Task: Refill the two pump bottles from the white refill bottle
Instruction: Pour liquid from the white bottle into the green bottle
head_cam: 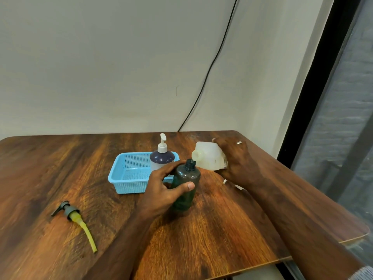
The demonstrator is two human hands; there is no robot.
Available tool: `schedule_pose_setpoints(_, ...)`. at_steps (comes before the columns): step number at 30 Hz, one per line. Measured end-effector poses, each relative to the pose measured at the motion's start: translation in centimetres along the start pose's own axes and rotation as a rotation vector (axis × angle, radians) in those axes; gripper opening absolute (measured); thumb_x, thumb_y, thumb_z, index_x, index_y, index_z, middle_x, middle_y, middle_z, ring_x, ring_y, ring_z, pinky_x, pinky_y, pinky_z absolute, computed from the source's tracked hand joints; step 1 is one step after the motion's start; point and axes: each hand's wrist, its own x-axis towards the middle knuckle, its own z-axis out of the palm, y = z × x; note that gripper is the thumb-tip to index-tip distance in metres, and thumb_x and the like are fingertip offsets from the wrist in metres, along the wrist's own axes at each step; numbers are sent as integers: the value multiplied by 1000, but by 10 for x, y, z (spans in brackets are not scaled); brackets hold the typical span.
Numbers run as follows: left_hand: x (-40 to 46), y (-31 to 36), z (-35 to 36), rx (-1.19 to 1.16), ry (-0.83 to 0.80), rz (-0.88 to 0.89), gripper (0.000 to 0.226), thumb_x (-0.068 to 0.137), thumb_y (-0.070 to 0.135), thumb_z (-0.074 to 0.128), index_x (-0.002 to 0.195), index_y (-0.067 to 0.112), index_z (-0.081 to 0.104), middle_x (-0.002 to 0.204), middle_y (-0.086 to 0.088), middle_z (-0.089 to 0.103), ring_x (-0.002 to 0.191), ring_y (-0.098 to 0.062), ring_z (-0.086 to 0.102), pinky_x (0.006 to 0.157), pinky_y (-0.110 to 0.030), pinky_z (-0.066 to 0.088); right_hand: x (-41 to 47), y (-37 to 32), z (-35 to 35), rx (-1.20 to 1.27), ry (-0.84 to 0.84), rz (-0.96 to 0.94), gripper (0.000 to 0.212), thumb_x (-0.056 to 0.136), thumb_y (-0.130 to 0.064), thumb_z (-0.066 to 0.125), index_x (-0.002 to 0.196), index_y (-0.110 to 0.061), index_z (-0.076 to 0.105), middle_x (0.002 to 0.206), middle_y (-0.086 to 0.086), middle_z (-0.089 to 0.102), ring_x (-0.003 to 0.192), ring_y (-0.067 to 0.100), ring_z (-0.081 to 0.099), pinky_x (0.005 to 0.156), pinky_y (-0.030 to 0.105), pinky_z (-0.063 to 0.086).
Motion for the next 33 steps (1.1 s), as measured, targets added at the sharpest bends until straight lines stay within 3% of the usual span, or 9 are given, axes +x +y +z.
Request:
schedule_pose_setpoints(11, 1, -1, 0, 9, -8, -10, 50, 74, 24, 85, 109, 47, 59, 113, 24, 65, 112, 6, 57, 77, -7, 46, -1, 3, 1, -5, -30, 12, 76, 69, -44, 78, 131, -18, 40, 122, 17, 62, 108, 37, 62, 92, 54, 46)
schedule_pose_setpoints(15, 1, 0, 0, 13, -6, -6, 49, 74, 23, 85, 107, 49, 59, 108, 27, 65, 109, 13, 55, 75, -1, 45, 0, 2, 1, -12, -24, 9, 77, 68, -43, 78, 131, -18, 40, 123, 18, 63, 108, 38, 62, 93, 54, 44)
schedule_pose_setpoints(33, 0, -2, 0, 0, -1, 11, 50, 74, 21, 84, 109, 45, 59, 112, 23, 65, 109, 12, 56, 77, -1, 44, 0, 2, 1, -22, -22, 14, 77, 67, -44, 78, 130, -19, 41, 121, 18, 63, 106, 39, 62, 92, 55, 46)
